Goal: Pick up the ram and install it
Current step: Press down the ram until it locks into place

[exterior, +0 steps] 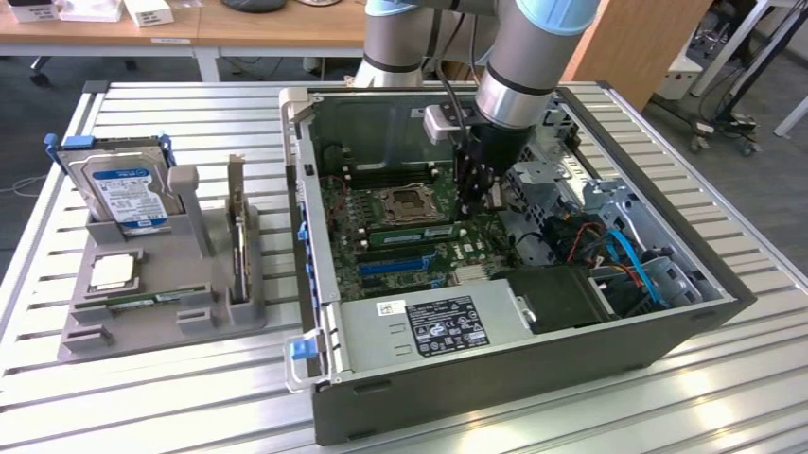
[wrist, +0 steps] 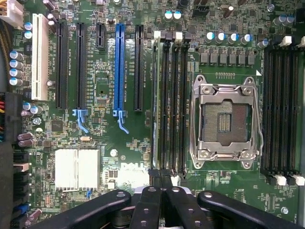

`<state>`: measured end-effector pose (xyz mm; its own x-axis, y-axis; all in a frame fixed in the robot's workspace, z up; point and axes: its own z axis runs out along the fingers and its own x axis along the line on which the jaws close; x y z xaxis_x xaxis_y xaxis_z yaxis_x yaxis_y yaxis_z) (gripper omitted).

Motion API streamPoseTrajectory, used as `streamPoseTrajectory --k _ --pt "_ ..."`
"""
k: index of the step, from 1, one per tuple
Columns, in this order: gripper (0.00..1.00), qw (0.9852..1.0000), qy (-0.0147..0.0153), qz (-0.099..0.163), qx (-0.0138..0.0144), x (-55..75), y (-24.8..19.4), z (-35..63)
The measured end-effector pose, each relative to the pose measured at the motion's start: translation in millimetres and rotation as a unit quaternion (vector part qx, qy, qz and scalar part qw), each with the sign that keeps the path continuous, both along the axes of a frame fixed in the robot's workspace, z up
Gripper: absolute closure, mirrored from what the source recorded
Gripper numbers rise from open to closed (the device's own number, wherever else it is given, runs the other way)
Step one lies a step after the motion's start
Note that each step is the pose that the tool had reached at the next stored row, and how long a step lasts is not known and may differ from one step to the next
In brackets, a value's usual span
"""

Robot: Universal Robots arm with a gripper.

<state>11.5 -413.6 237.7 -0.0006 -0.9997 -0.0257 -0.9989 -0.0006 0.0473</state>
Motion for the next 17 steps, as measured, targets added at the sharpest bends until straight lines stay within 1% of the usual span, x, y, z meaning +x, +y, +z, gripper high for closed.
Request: streamPoseTrajectory --k 4,11,17 --pt "0.90 1.0000 0.0000 0.000 -0.0001 -0.1 0.0 -0.1" --pt "0.90 1.0000 0.0000 0.000 0.0000 -0.1 0.0 -4.8" --pt "0.90 1.0000 0.0000 0.000 0.0002 -0.1 0.1 -5.7"
